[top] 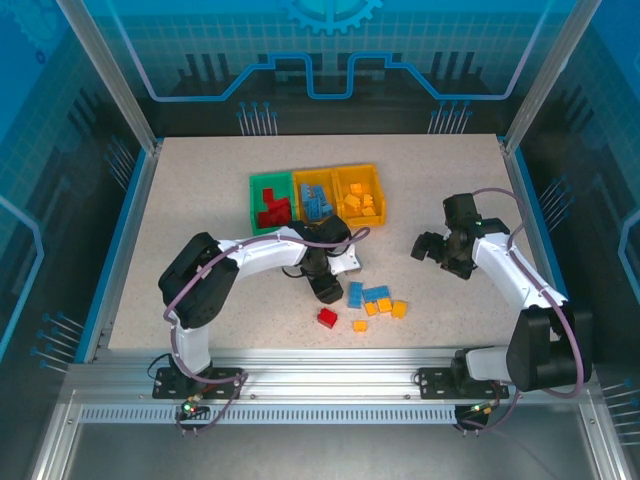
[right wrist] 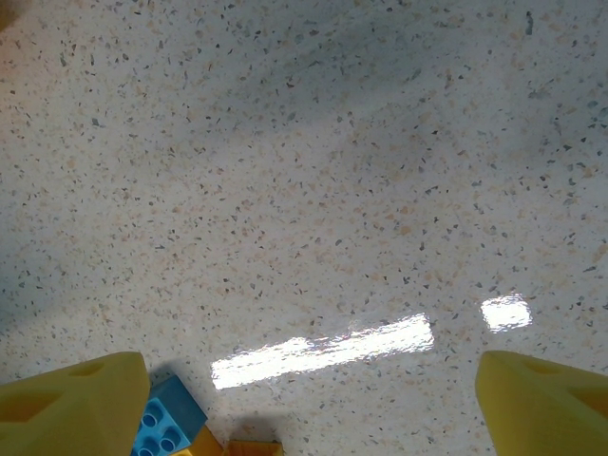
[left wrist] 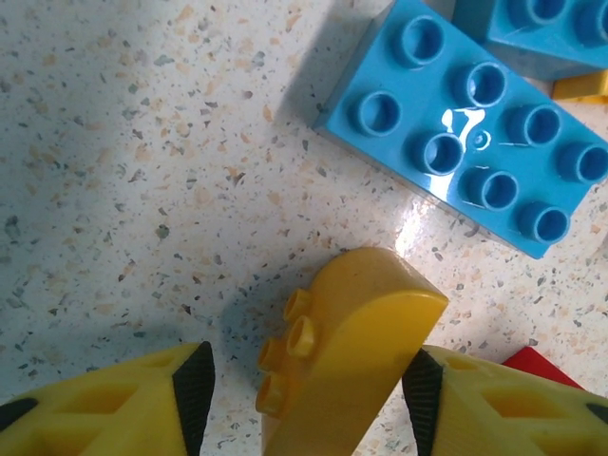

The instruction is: Sort the legos into containers by color

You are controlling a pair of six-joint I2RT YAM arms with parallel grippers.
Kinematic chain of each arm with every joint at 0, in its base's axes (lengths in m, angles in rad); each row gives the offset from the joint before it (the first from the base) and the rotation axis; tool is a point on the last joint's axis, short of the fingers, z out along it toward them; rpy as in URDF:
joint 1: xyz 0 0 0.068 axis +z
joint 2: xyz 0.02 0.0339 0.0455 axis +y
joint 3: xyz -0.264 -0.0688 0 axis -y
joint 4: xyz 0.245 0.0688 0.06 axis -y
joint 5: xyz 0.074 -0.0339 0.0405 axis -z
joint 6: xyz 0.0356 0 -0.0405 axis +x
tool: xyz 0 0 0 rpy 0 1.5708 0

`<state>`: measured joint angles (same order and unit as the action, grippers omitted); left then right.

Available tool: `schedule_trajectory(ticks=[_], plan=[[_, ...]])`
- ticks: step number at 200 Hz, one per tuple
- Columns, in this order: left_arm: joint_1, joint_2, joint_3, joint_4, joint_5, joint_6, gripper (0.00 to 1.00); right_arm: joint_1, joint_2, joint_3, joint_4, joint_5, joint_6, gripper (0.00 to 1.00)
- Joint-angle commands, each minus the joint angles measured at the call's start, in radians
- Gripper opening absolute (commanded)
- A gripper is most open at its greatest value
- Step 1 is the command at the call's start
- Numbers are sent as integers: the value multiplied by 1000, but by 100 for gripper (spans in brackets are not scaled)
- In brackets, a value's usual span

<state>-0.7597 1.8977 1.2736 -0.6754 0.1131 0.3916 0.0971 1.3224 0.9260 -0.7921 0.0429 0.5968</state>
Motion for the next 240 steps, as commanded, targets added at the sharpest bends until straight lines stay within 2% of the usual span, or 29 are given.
schedule_trajectory(ticks=[1, 28, 48, 118, 156, 187, 240], plan=[[10, 17, 2, -10, 6, -7, 53, -16, 7, 5, -13, 4, -14, 91], [13, 20, 16, -6, 1, -18, 39, -17, 6, 2, -13, 4, -14, 91], [14, 18, 22, -2, 1, -35, 34, -17, 5, 0, -12, 4, -12, 91], [36, -16, 116, 2, -109, -152, 31, -14, 5, -15, 10, -13, -17, 90], [83, 53, 322, -31, -144, -226, 31, 32, 5, -41, 34, -43, 6, 88], [133, 175, 555, -81, -139, -344, 32, 112, 16, -70, 37, -38, 33, 87], [171, 407, 906, -171, -155, -450, 33, 213, 74, -75, 56, -31, 81, 87]])
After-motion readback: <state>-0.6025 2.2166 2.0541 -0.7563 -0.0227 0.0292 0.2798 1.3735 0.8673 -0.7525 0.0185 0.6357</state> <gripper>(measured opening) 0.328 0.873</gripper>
